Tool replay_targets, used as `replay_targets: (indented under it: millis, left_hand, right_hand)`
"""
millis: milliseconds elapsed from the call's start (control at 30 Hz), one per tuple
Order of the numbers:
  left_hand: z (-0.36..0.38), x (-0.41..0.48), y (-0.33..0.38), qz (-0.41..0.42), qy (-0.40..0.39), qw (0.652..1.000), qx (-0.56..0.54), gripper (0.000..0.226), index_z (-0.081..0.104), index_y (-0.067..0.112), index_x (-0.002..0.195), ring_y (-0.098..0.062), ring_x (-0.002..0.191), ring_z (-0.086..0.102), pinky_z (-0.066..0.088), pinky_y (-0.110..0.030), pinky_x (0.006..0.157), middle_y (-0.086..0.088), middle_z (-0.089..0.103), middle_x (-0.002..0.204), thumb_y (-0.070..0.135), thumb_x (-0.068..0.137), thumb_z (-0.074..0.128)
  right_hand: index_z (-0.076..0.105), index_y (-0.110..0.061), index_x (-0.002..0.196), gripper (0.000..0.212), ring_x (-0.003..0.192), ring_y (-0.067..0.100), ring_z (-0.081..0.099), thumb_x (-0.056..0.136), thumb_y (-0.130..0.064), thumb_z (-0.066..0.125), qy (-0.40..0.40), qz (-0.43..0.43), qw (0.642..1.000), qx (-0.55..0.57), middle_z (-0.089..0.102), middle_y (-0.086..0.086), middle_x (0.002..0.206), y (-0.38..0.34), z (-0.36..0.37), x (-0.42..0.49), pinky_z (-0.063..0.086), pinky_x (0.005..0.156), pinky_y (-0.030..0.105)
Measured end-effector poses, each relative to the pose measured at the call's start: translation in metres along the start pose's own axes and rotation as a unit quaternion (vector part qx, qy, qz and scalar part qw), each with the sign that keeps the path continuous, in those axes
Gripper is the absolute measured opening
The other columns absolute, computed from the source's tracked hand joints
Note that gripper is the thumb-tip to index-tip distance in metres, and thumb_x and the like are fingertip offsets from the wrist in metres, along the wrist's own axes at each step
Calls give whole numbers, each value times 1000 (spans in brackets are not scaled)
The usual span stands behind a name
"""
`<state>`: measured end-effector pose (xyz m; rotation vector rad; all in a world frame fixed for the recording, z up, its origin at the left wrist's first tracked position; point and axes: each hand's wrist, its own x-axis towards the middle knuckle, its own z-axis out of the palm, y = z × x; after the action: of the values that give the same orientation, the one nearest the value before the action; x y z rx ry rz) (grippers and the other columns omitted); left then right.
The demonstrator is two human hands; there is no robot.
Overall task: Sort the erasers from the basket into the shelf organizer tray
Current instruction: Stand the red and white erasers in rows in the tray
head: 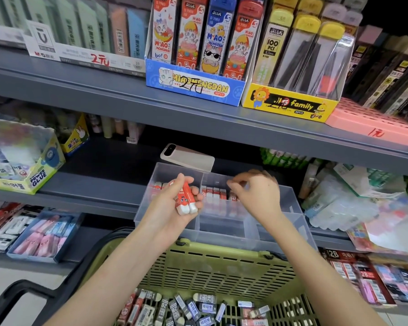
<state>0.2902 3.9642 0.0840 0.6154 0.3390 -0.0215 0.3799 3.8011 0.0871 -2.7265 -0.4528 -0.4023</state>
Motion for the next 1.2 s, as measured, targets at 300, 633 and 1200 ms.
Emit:
replay_targets:
  millis: [300,633,1200]
  left_hand:
    - [4,-6,-4,11,-59,998,-25,23,52,4,103,-29,93,70,59,-38,64,-20,70,104,21,100,38]
    - [-30,-17,26,171,55,953,243,26,58,15,102,-7,60,59,49,-19,50,5,63,67,37,96,46]
    - [-65,-5,51,196,52,951,232,22,61,21,108,-8,64,53,46,-19,55,4,58,67,20,101,40]
  right_hand:
    - [70,-25,82,11,67,5,60,75,-33,74,-151,0,943,296,69,-8,74,-70,-21,-56,52,67,26]
    - [68,-12,88,6,59,-2,53,86,-16,65,-89,93,864,487,64,-9,71,-54,-23,-25,45,60,15]
    - [72,-25,97,17,94,14,63,79,-24,70,-280,-54,956,67,70,-8,98,-71,28,50,49,82,24]
